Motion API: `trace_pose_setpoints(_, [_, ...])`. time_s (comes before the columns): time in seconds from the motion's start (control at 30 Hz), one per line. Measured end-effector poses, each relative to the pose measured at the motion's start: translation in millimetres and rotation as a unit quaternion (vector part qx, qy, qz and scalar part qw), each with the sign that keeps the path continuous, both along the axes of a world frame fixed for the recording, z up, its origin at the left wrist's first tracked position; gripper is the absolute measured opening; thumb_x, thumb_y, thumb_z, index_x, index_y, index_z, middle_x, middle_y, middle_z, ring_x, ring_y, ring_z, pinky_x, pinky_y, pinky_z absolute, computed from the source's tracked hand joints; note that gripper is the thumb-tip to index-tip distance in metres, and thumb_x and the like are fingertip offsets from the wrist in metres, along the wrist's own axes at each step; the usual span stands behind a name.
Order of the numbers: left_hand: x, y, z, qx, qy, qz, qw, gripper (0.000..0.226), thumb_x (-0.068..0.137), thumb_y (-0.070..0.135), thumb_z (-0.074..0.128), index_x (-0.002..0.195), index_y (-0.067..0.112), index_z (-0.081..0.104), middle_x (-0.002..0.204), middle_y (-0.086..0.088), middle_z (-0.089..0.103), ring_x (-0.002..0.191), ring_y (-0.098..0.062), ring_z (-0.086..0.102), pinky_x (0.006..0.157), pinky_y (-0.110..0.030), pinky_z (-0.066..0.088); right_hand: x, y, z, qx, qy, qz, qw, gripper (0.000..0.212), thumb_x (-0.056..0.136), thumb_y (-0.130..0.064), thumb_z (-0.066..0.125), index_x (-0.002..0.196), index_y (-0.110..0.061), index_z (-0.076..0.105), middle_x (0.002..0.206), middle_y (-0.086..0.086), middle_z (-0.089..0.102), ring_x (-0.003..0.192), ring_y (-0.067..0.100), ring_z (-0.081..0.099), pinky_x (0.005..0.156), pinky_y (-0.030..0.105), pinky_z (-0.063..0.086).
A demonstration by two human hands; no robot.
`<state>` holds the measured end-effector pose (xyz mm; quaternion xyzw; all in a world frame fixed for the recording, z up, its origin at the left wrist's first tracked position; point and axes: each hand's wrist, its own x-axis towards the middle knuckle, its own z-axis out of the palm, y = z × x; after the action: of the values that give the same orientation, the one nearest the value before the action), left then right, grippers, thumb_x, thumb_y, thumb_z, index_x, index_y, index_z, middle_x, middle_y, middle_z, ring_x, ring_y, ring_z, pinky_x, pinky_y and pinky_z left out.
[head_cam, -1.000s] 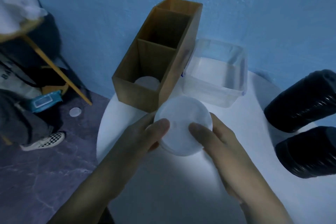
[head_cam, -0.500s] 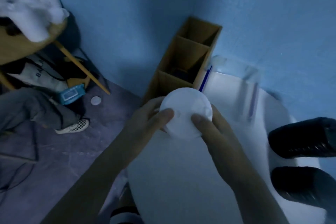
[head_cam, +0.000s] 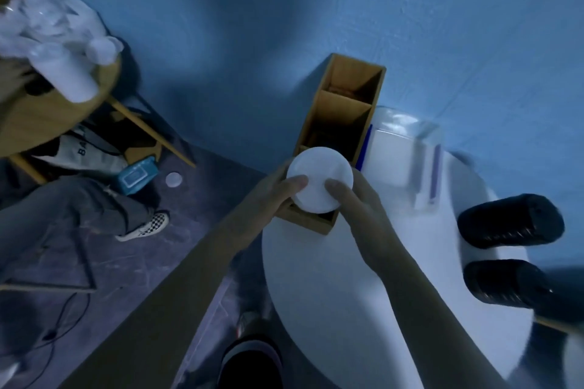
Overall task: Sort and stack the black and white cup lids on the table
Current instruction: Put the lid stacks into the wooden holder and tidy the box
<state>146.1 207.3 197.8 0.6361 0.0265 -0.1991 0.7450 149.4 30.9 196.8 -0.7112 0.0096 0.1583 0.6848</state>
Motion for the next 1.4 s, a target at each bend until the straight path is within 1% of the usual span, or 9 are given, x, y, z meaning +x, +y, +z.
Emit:
trace_pose_setpoints(0.17, [14.7, 4.8, -8.0, 0.035, 0.028, -0.036, 0.998, 0.056, 0.084, 0.05, 0.067, 0.137, 0.036, 0.056, 0.128, 0.002, 0.069, 0.121, -0.019, 0.066, 0.103, -0.045, 0.055, 7.1, -4.5, -8.8, 0.003, 0.009, 0.016, 1.0, 0.053, 0.084, -0.051, 0.065, 0.134, -0.034, 0.057, 0.12, -0.014, 0.068, 0.112, 0.008, 0.065, 0.087, 0.03, 0.06])
trace_pose_setpoints(0.37, [9.7, -15.4, -12.4, 0.007, 0.088, 0.064, 0.994, 0.017, 0.1, 0.024, 0.061, 0.115, 0.031, 0.065, 0.103, 0.012, 0.077, 0.102, -0.006, 0.072, 0.089, -0.028, 0.058, 20.4, -13.3, -14.0, -0.006, 0.054, 0.045, 0.997, 0.025, 0.099, -0.034, 0.063, 0.122, -0.041, 0.059, 0.113, -0.017, 0.068, 0.1, -0.003, 0.065, 0.076, 0.015, 0.054])
trace_pose_setpoints(0.53, [20.3, -30.6, -20.2, -0.037, 0.155, 0.179, 0.971, 0.016, 0.093, 0.024, 0.072, 0.107, 0.027, 0.064, 0.105, 0.005, 0.072, 0.103, -0.014, 0.069, 0.086, -0.031, 0.057, 38.2, -13.6, -13.2, -0.019, 0.092, 0.064, 0.994, 0.049, 0.09, -0.048, 0.067, 0.135, -0.033, 0.054, 0.125, -0.009, 0.064, 0.111, 0.008, 0.063, 0.076, 0.018, 0.056])
trace_pose_setpoints(0.73, [33.1, -33.9, -29.6, -0.032, 0.191, 0.204, 0.96, 0.08, 0.05, 0.046, 0.086, 0.122, 0.021, 0.061, 0.121, -0.004, 0.066, 0.111, -0.021, 0.065, 0.095, -0.042, 0.056, 51.8, -12.4, -20.9, -0.024, 0.105, 0.07, 0.992, 0.069, 0.08, -0.051, 0.065, 0.143, -0.029, 0.049, 0.131, -0.005, 0.06, 0.116, 0.013, 0.059, 0.083, 0.024, 0.055])
trace_pose_setpoints(0.87, [32.1, -30.8, -39.1, -0.035, 0.157, 0.174, 0.972, 0.058, 0.067, 0.04, 0.083, 0.121, 0.028, 0.065, 0.117, 0.001, 0.073, 0.108, -0.017, 0.071, 0.085, -0.033, 0.059, 54.4, -12.8, -24.6, -0.02, 0.125, 0.069, 0.99, 0.069, 0.079, -0.049, 0.065, 0.142, -0.028, 0.048, 0.13, -0.003, 0.059, 0.116, 0.016, 0.06, 0.088, 0.029, 0.057])
trace_pose_setpoints(0.93, [32.6, -29.1, -39.3, -0.031, 0.151, 0.168, 0.974, 0.067, 0.062, 0.045, 0.082, 0.124, 0.027, 0.064, 0.118, 0.001, 0.072, 0.111, -0.018, 0.07, 0.089, -0.036, 0.059, 56.1, -12.6, -24.0, -0.021, 0.129, 0.073, 0.989, 0.066, 0.08, -0.048, 0.065, 0.141, -0.028, 0.05, 0.128, -0.003, 0.061, 0.114, 0.015, 0.061, 0.087, 0.029, 0.057])
trace_pose_setpoints(1.13, [37.9, -36.8, -33.6, -0.005, 0.12, 0.166, 0.979, 0.055, 0.06, 0.049, 0.075, 0.11, 0.032, 0.059, 0.109, 0.008, 0.066, 0.095, -0.009, 0.068, 0.08, -0.029, 0.056, 74.2, -23.4, -11.9, -0.055, 0.138, 0.138, 0.979, 0.035, 0.098, -0.032, 0.065, 0.132, -0.029, 0.059, 0.121, -0.003, 0.068, 0.11, 0.014, 0.064, 0.089, 0.027, 0.057])
trace_pose_setpoints(1.3, [39.9, -36.2, -44.3, -0.009, 0.125, 0.172, 0.977, 0.053, 0.063, 0.05, 0.076, 0.112, 0.035, 0.06, 0.113, 0.005, 0.065, 0.1, -0.01, 0.067, 0.078, -0.028, 0.056, 90.2, -29.8, -8.6, -0.1, 0.136, 0.187, 0.968, 0.063, 0.082, -0.049, 0.067, 0.14, -0.028, 0.057, 0.126, -0.002, 0.067, 0.117, 0.02, 0.063, 0.101, 0.041, 0.055])
trace_pose_setpoints(1.4, [40.1, -35.5, -46.7, -0.003, 0.121, 0.174, 0.977, 0.045, 0.069, 0.042, 0.073, 0.111, 0.033, 0.06, 0.109, 0.008, 0.064, 0.092, -0.001, 0.069, 0.072, -0.022, 0.056, 94.0, -29.6, -9.3, -0.134, 0.125, 0.205, 0.961, 0.062, 0.085, -0.05, 0.067, 0.142, -0.028, 0.055, 0.127, -0.002, 0.065, 0.118, 0.02, 0.061, 0.103, 0.042, 0.053])
